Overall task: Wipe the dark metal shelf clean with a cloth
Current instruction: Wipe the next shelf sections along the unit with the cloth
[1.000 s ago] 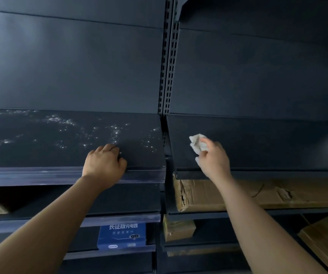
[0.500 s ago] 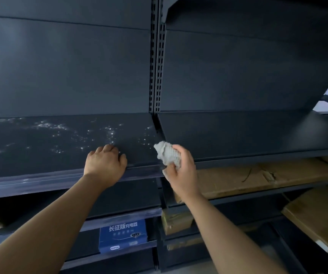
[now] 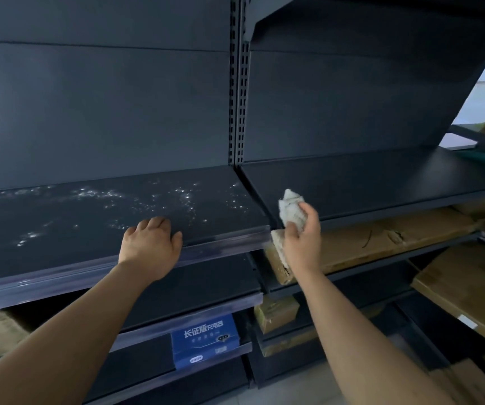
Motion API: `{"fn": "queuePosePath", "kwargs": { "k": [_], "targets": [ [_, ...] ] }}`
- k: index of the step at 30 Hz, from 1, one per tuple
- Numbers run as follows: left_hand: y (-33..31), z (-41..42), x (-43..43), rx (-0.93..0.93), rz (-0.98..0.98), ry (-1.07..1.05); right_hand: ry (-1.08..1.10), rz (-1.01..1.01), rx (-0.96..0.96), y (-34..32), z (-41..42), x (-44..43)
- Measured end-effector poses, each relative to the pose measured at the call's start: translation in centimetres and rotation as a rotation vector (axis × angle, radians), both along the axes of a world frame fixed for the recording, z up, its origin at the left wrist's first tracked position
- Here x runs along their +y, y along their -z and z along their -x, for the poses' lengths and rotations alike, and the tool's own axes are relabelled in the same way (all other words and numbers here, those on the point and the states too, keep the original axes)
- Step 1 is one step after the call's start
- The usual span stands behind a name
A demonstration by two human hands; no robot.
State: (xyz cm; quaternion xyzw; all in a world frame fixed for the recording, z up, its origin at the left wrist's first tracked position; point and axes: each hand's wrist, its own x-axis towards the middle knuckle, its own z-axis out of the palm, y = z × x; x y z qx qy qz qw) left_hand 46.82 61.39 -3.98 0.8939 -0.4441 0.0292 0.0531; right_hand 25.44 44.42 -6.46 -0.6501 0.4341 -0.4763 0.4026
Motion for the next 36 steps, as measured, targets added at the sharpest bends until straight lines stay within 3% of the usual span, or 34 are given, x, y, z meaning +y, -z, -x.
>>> {"fn": "queuePosePath", "kwargs": {
  "k": [2, 5, 9, 13, 17, 20, 22, 25, 27, 31, 33, 36],
  "targets": [
    [0.1, -0.9, 1.2, 0.01, -0.008, -0.028, -0.042, 0.015, 0.077, -0.5, -0.4, 0.2],
    [0.3, -2.0, 2.8, 0.032, -0.006, -0.065, -0.17, 0.137, 0.416, 0.9, -3.2, 3.3],
    [0.4, -3.0, 4.5, 0.05, 0.007, -0.086, -0.103, 0.242, 0.514, 1.7, -4.7, 4.3],
    [0.0, -3.9, 5.6, 0.05, 0.006, -0.1, -0.091, 0.492, 0.66, -1.4, -4.5, 1.7],
    [-0.3, -4.9, 6.2, 0.043, -0.026, -0.095, -0.113, 0.385, 0.711, -3.8, -7.1, 0.3],
    [-0.4, -5.4, 6.2, 0.054, -0.034, -0.101, -0.291, 0.203, 0.934, -2.7, -8.9, -0.7],
    [-0.3, -5.8, 6.1, 0.057, -0.027, -0.097, -0.299, 0.164, 1.082, -1.5, -10.2, -1.3],
    [-0.4, -6.2, 5.6, 0.082, -0.005, -0.09, -0.318, 0.3, 1.293, -1.2, -12.4, -0.9],
    [-0.4, -6.4, 5.2, 0.109, 0.002, -0.106, -0.408, 0.288, 1.282, -1.9, -14.0, 1.5],
    [-0.4, -6.7, 4.8, 0.144, 0.004, -0.152, -0.647, 0.403, 1.084, -3.1, -17.1, 6.5],
    [-0.4, -6.9, 4.9, 0.133, 0.021, -0.175, -0.786, 0.303, 0.823, -4.6, -17.5, 7.2],
    [-0.6, -7.6, 5.3, 0.111, 0.045, -0.22, -0.778, 0.156, 0.446, -6.9, -15.9, 4.8]
  ]
}}
